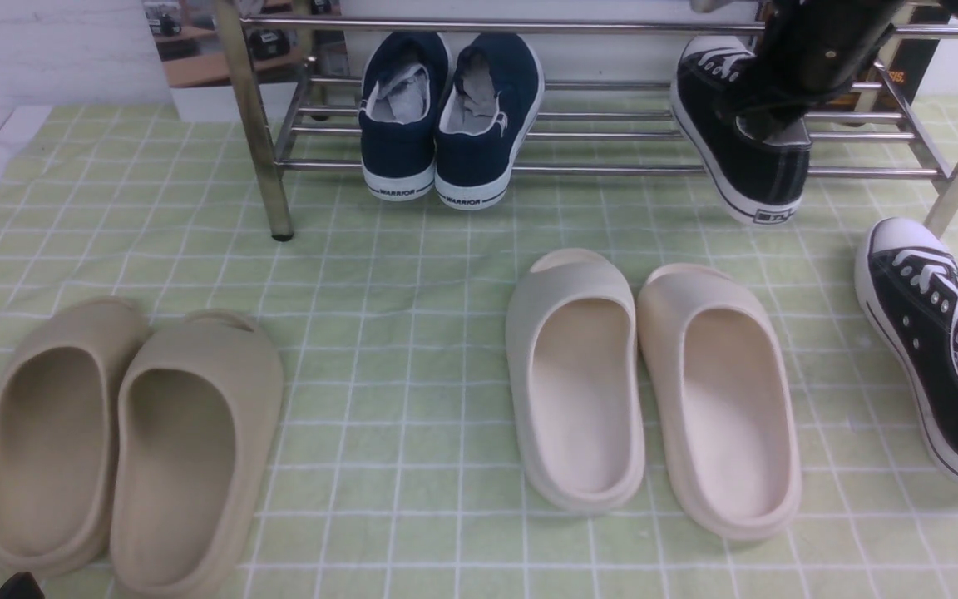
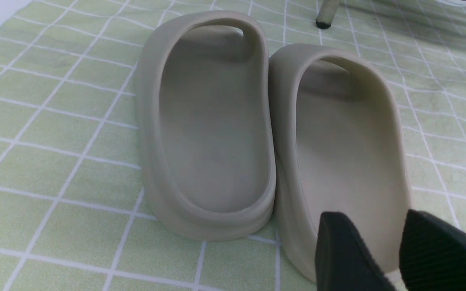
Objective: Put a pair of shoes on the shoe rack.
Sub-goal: Use the right arm to put a shoe into the shoe rack, then use the right arm to grab the shoe closest to it
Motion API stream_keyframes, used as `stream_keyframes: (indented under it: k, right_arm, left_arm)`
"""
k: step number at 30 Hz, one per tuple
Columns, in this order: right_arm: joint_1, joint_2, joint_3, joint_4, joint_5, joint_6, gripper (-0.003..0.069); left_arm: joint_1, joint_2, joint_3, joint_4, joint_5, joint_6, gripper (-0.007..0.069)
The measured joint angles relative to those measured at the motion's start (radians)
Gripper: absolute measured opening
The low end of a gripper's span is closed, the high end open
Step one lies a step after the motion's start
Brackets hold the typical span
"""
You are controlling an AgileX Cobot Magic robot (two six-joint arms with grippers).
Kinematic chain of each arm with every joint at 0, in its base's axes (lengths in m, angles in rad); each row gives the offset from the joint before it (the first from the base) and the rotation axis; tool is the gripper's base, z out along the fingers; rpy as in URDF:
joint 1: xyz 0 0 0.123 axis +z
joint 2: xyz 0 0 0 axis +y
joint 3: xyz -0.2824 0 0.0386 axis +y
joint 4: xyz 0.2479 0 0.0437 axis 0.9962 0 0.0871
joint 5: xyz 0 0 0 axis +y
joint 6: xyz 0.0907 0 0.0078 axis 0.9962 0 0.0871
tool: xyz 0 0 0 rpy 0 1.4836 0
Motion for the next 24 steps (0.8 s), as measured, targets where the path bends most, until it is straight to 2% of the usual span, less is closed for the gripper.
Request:
stream_keyframes:
  k: [4, 7, 10, 18, 22, 24]
  right_arm:
    - [0.000, -0.080, 0.036, -0.006, 0.015, 0.045, 0.0343]
    - [0.000, -0.173, 0.126, -0.006, 0.016, 0.056, 0.0372]
    - [0.000, -0.267, 0.215, -0.006, 0.017, 0.067, 0.0378]
    - [-0.086, -0.584, 0.720, -0.010, 0.017, 0.130, 0.0378]
    - [-0.126, -0.609, 0.873, -0.010, 0.000, 0.151, 0.0378]
    - [-0.148, -0.606, 0.991, -0.011, -0.069, 0.170, 0.0378]
  left_arm:
    - [0.000, 0.000, 0.000, 0.000, 0.000, 0.000, 0.0237]
    - [0.000, 0.000, 0.000, 0.000, 0.000, 0.000, 0.0237]
    - [0.000, 0.000, 0.000, 0.000, 0.000, 0.000, 0.0237]
    - [0.000, 0.000, 0.000, 0.000, 0.000, 0.000, 0.0237]
    - [0.000, 0.000, 0.000, 0.000, 0.000, 0.000, 0.0237]
    - [0.000, 0.000, 0.000, 0.000, 0.000, 0.000, 0.0237]
